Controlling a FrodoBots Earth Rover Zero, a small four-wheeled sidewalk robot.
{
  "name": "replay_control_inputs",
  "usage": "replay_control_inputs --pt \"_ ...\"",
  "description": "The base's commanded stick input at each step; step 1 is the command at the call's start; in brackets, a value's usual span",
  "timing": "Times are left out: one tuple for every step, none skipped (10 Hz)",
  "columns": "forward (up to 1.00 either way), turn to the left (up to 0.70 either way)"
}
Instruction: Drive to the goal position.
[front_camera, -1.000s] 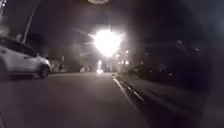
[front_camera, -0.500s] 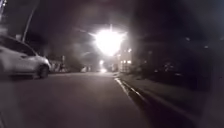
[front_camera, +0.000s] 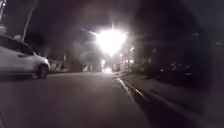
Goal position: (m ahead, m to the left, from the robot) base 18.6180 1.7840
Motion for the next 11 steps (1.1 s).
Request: replay_control_inputs --pt "0.70 0.00" --pt "0.70 0.00" --pt "0.70 0.00" --pt "0.70 0.00" --pt "0.70 0.00" --pt "0.70 0.00" --pt "0.70 0.00" --pt "0.70 0.00" --pt "0.70 0.00" --pt "0.70 0.00" --pt "0.70 0.00"
